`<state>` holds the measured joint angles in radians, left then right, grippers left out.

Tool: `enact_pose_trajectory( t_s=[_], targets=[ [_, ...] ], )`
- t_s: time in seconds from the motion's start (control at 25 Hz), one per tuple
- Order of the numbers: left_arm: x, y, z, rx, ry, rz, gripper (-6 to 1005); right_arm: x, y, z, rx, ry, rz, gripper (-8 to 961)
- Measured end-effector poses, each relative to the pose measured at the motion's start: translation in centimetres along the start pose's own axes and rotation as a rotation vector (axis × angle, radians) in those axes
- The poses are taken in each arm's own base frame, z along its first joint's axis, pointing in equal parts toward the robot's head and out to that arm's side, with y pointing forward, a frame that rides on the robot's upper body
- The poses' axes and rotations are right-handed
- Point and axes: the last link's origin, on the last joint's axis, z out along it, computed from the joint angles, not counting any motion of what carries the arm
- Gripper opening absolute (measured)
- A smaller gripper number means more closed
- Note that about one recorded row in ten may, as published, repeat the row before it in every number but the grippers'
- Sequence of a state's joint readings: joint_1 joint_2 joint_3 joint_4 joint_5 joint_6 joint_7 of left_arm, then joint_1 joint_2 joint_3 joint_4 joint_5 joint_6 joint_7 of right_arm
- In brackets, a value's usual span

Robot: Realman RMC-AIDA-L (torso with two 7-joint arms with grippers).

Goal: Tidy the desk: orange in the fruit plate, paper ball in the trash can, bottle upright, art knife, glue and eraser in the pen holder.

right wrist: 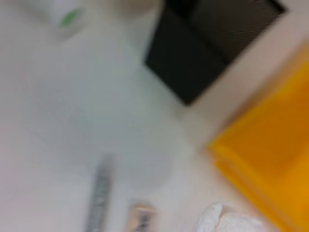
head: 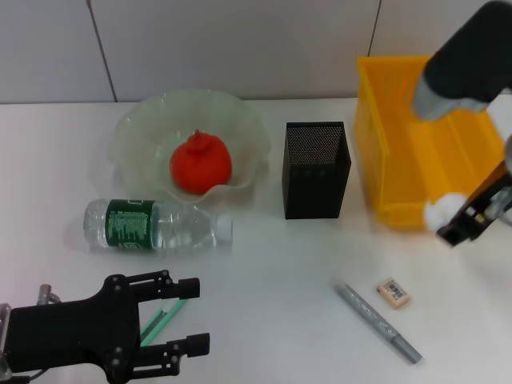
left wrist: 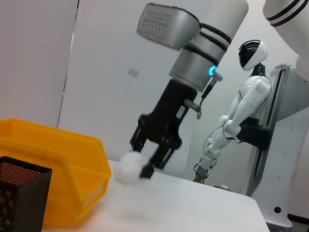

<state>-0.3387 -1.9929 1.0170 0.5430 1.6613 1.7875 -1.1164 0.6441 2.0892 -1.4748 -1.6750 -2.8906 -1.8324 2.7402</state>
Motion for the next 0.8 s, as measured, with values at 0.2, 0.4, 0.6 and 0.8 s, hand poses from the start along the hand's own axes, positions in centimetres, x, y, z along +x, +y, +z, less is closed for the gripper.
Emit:
enact_pose_trajectory(
  t_s=[0.2,0.4,0.6,0.8],
  targets=[
    [-0.3,0.0,-0.1,0.014,-0.003,-0.008,746,0.1,-2.4,-0.4,0.069,-0.11,0.077,562],
    [-0.6,0.1,0.0,0.021,-0.002,-0.018,749,-0.3,-4.5,1.1,0.133,-0.225,0.108,589],
    [-1.0,0.3,0.1,0.02,0.007,0.0,751,-0.5,-5.4,3.8,0.159,-0.277,0.121,616],
    [-1.1,0.2,-0.1,0.059,0.027,-0.024,754,-0.7,-5.7,5.2,0.163,-0.285,0.122,643]
  ],
)
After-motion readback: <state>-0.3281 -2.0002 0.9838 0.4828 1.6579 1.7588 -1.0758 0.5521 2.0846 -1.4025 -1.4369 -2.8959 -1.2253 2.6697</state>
